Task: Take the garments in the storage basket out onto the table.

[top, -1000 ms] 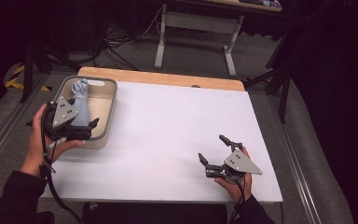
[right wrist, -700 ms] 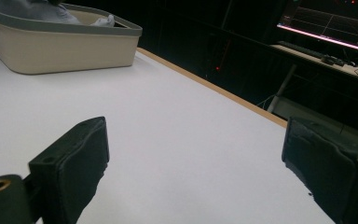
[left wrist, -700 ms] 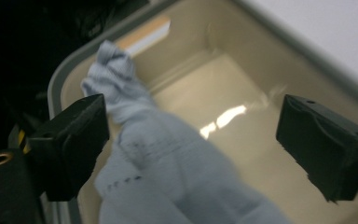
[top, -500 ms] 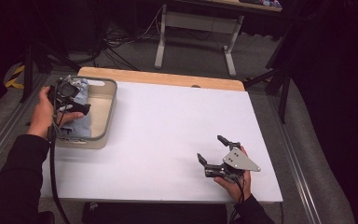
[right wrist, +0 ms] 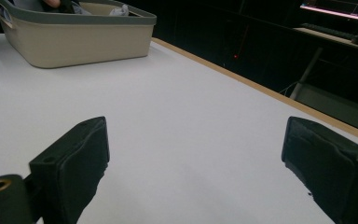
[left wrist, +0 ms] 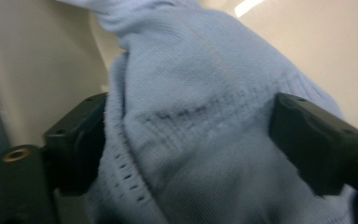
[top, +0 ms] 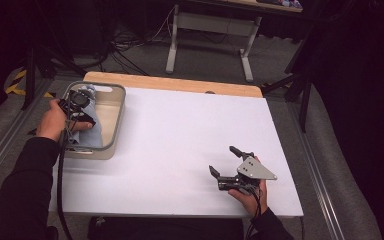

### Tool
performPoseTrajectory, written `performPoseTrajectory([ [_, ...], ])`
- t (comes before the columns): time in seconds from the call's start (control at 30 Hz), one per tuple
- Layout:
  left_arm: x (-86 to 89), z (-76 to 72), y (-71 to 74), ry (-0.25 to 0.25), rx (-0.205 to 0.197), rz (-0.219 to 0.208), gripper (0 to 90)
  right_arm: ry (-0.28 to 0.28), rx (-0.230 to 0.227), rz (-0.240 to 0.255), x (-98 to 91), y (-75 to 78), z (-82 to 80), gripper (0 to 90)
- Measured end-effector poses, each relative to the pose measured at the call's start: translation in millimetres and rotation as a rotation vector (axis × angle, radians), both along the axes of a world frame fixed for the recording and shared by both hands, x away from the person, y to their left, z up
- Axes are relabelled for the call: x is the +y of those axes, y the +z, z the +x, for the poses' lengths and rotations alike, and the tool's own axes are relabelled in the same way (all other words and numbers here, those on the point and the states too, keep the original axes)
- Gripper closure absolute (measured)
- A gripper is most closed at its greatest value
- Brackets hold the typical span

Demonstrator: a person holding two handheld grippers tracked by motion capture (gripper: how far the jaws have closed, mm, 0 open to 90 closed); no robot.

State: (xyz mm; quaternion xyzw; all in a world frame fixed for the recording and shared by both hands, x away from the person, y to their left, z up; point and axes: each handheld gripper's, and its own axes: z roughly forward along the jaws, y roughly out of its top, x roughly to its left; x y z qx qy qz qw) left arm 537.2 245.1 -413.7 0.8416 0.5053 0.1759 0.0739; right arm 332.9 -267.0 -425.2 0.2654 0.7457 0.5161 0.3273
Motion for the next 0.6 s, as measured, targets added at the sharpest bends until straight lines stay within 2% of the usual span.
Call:
performPoseTrajectory([
  [0.07, 0.3, 1.9, -1.2, 0.001, 0.028, -0.012, 20.7, 0.007, 0.011, 0.002, 0.4, -0.6, 0.3, 8.1],
  [0.17, 2.2, 4.8, -1.8, 0.018, 0.068, -0.038, 33.5, 0.011, 0.024, -0.004, 0.5, -1.9, 1.6, 8.1],
  [0.23, 2.8, 5.3, -1.6, 0.035, 0.076, -0.043, 43.4, 0.011, 0.035, -0.003, 0.2, -2.8, 2.4, 8.1],
  [0.3, 1.7, 4.8, -0.9, 0.031, 0.072, -0.035, 52.7, 0.014, 0.046, -0.003, 0.1, -3.6, 3.0, 8.2],
  [0.43, 1.8, 4.0, 2.0, 0.007, 0.069, -0.006, 65.6, 0.016, 0.048, -0.016, 0.9, -3.9, 2.8, 8.5],
  [0.47, 1.9, 3.3, 2.8, 0.004, 0.061, -0.001, 67.3, 0.018, 0.046, -0.017, 1.2, -3.6, 2.4, 8.7],
  [0.6, 5.1, -1.6, 7.7, 0.006, 0.037, -0.024, 69.9, 0.018, 0.033, -0.029, 1.6, -2.7, 1.5, 9.3],
])
